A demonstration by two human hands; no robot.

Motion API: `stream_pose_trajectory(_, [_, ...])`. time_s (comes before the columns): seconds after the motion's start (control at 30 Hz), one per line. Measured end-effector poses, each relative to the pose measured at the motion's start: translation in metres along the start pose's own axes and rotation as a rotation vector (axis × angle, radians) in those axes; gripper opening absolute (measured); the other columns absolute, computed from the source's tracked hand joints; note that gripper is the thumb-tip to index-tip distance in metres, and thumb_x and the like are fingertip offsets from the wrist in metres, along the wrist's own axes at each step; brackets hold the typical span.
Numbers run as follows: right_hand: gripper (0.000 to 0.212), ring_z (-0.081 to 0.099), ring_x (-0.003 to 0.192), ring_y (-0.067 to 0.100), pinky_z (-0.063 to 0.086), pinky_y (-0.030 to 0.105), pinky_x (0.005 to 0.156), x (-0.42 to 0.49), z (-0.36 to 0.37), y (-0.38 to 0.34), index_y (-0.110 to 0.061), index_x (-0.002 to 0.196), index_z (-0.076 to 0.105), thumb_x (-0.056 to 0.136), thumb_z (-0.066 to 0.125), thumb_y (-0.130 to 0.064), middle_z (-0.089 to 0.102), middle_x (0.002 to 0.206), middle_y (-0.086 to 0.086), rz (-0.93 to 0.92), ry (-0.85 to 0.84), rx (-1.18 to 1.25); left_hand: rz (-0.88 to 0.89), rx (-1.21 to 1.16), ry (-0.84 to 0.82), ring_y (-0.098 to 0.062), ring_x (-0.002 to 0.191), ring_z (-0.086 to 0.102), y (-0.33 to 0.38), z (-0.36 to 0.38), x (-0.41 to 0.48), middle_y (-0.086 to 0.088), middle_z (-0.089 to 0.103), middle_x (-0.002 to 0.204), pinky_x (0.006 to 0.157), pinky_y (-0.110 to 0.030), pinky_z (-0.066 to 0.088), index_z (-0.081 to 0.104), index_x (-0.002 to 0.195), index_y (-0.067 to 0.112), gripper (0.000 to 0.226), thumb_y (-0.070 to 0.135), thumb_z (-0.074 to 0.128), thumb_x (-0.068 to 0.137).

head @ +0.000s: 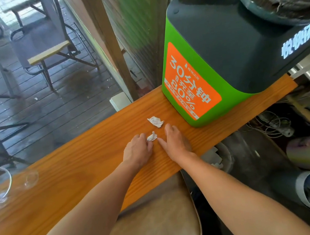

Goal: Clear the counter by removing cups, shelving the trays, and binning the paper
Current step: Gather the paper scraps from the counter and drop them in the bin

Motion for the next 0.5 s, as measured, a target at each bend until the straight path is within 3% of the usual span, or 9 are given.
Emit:
stream_pose_trajectory(0.13, [0.056,0.058,0.096,0.025,0.053,0.037,0.074,0.000,0.003,0.000,-0.033,0.143,0.034,0.094,0.058,-0.049,0.051,0.115,0.006,-0.081,-0.047,-0.083,0.030,-0.128,0.042,-0.019,0.071,0.052,-0.006,-0.001,-0.005,-0.003,0.047,0.094,0.064,-0.036,0.045,0.051,0.081,0.014,0.022,0.029,0.047,0.097])
stream_pose_trajectory(0.2, [0.054,0.058,0.096,0.024,0.051,0.036,0.073,0.001,0.005,-0.002,-0.034,0.146,0.035,0.097,0.053,-0.048,0.051,0.116,0.006,-0.109,-0.023,-0.083,0.084,-0.181,0.082,-0.012,0.067,0.048,-0.007,-0.003,-0.006,0.000,0.047,0.089,0.061,-0.029,0.039,0.050,0.073,0.015,0.023,0.025,0.053,0.094])
stream_pose_trajectory(0.33, [0.050,0.056,0.096,0.025,0.053,0.039,0.074,0.012,-0.002,-0.011,-0.035,0.148,0.034,0.100,0.047,-0.043,0.048,0.119,0.008,-0.120,0.058,-0.026,0.127,-0.191,0.146,-0.014,0.062,0.048,-0.012,-0.011,-0.009,0.000,0.051,0.070,0.058,-0.031,0.038,0.046,0.060,0.015,0.029,0.017,0.058,0.086])
stream_pose_trajectory(0.43, [0.048,0.054,0.104,0.029,0.052,0.043,0.082,0.030,-0.006,-0.016,-0.034,0.146,0.034,0.100,0.047,-0.041,0.043,0.124,0.012,-0.068,0.030,-0.063,0.106,-0.156,0.123,-0.019,0.059,0.049,-0.019,-0.011,-0.019,0.001,0.054,0.063,0.053,-0.036,0.038,0.045,0.069,0.015,0.015,0.009,0.051,0.081])
stream_pose_trajectory(0.5, [0.037,0.054,0.106,0.033,0.047,0.042,0.079,0.037,-0.004,-0.019,-0.027,0.139,0.041,0.102,0.044,-0.034,0.046,0.122,0.014,-0.083,0.009,-0.149,0.097,-0.185,0.096,-0.020,0.061,0.050,-0.023,-0.008,-0.027,0.002,0.055,0.067,0.052,-0.036,0.036,0.044,0.079,0.020,0.013,0.007,0.045,0.082])
Point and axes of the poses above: each hand's wrist, its own x-axis towards the middle knuckle, its own z-axis out of the palm, y = z × x, the point moved 4 cm from there along x, towards the middle knuckle
